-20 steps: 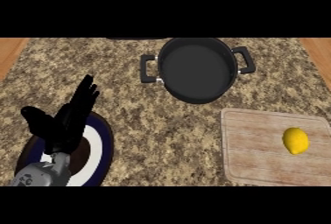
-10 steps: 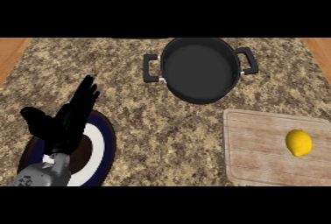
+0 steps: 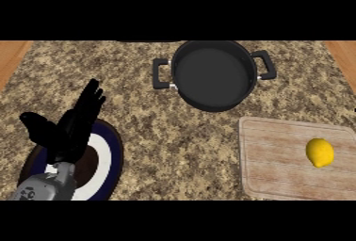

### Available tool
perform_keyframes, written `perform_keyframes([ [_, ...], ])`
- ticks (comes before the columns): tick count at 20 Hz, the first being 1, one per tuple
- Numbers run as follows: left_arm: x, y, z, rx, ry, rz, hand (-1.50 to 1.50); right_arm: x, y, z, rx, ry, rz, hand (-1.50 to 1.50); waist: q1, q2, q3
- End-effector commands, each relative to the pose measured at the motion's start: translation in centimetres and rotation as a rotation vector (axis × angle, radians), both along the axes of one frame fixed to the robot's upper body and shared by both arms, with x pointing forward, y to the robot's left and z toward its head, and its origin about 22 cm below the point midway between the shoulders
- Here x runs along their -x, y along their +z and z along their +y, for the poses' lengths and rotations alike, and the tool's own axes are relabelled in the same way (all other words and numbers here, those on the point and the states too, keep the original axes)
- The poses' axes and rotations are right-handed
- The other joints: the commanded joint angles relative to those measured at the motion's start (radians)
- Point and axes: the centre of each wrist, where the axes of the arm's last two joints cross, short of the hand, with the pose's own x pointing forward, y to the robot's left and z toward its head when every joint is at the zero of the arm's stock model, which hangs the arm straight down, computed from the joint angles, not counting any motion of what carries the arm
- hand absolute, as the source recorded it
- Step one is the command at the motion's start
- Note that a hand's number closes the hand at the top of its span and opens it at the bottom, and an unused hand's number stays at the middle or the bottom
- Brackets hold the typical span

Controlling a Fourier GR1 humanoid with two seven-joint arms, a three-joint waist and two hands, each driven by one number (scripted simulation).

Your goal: Pick the lemon from the cutting board and place it in the pot

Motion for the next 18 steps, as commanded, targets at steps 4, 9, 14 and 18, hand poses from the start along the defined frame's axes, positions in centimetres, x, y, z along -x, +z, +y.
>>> perform_keyframes([
  [4, 0.0, -0.8, 1.7, 0.001, 0.003, 0.013, 0.0, -0.1, 0.6, 1.5, -0.021, -0.025, -0.051, -1.5, -0.002, -0.001, 0.0],
  [9, 1.0, -0.3, 1.3, -0.001, -0.01, 0.011, 0.0, -1.0, -1.8, 2.0, -0.027, -0.034, -0.033, -1.5, 0.0, -0.001, 0.0],
  [14, -1.0, 0.9, 0.6, -0.008, -0.004, 0.011, 0.0, -1.8, -2.6, 3.3, 0.005, -0.095, 0.002, -1.5, -0.001, 0.0, 0.0],
  [18, 0.1, -1.2, -0.5, -0.012, -0.004, 0.004, 0.0, -3.5, -3.9, 2.3, 0.057, -0.102, 0.037, -1.5, 0.003, 0.001, 0.0],
])
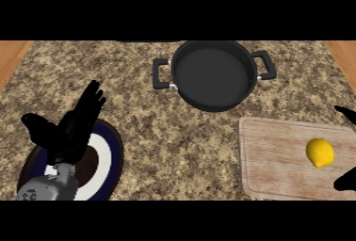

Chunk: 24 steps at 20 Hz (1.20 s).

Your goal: Pick the lemon from the cutting board and place it in the pot

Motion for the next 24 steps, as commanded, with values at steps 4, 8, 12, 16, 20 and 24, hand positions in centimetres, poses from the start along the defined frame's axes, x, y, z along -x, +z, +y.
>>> perform_keyframes([
  [4, 0.3, 0.9, 0.8, 0.0, 0.009, 0.011, 0.0, -0.8, -4.3, 1.5, 0.046, -0.004, 0.06, -1.5, 0.001, 0.0, 0.0],
  [8, -0.4, -0.9, -0.2, 0.003, -0.004, 0.008, 0.0, -4.8, -3.1, 0.4, 0.066, 0.017, 0.092, -1.5, 0.007, 0.002, 0.0],
  [12, 0.9, 0.6, 0.5, 0.005, 0.001, 0.003, 0.0, -3.4, -5.3, 0.3, 0.102, -0.016, 0.152, -1.5, 0.005, 0.0, 0.0],
  [16, 0.6, 0.0, 0.2, 0.008, -0.007, 0.005, 0.0, -2.0, -6.9, -1.0, 0.122, -0.027, 0.187, -1.5, -0.001, -0.001, 0.0],
  [20, 0.7, 0.7, -1.3, 0.007, 0.009, 0.018, 0.0, -2.0, -7.4, -1.4, 0.122, -0.002, 0.205, -1.5, -0.001, -0.001, 0.0],
  [24, 2.0, -2.0, 0.0, -0.005, -0.011, -0.006, 0.0, -4.5, -7.5, -0.8, 0.108, -0.014, 0.189, -1.5, 0.003, 0.0, 0.0],
])
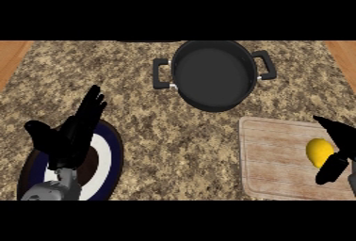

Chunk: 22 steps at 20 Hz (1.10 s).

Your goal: Pick the lemon from the cutting board and place it in the pot

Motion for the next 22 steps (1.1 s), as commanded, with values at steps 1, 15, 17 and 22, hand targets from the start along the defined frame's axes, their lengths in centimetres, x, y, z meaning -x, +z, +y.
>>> perform_keyframes([
  [1, 1.5, 0.2, 0.1, 0.0, 0.01, -0.011, 0.0, -0.2, -0.3, -0.6, -0.026, 0.01, 0.0, -1.5, 0.0, -0.001, 0.0],
  [15, -1.9, 2.1, -0.5, -0.021, -0.009, -0.003, 0.0, -0.6, -1.4, 7.7, -0.112, 0.062, -0.212, 1.5, -0.001, -0.001, 0.0],
  [17, -1.1, 1.2, -1.3, 0.018, -0.015, 0.015, 0.0, -1.6, -0.5, 11.2, -0.127, 0.02, -0.237, 1.5, 0.005, -0.001, -0.001],
  [22, -1.2, 0.7, 2.5, 0.002, -0.006, 0.004, 0.0, -1.7, 0.4, 13.7, -0.08, -0.015, -0.29, 1.5, -0.001, 0.0, -0.001],
])
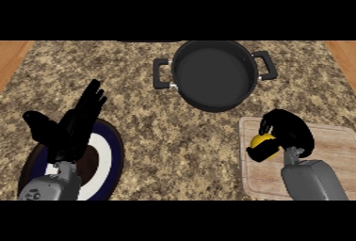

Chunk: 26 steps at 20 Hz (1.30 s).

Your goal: Pick the lemon from the cutting board and place it in the pot

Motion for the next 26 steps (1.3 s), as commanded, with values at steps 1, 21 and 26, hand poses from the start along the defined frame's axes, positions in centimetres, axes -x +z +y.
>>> perform_keyframes([
  [1, 0.6, 1.3, -0.4, -0.001, -0.004, -0.011, 0.0, 1.0, 0.5, 2.5, 0.043, -0.064, -0.096, 1.5, -0.003, -0.001, 0.0],
  [21, 1.3, 0.8, -1.0, 0.026, -0.005, 0.002, 0.0, 5.3, 21.8, 4.1, 0.057, 0.108, -0.788, 1.5, 0.004, -0.003, 0.0],
  [26, -0.1, -0.8, -0.2, -0.009, 0.0, -0.007, 0.0, 1.7, 24.9, 9.4, -0.002, 0.108, -0.782, 1.5, 0.006, 0.001, -0.001],
])
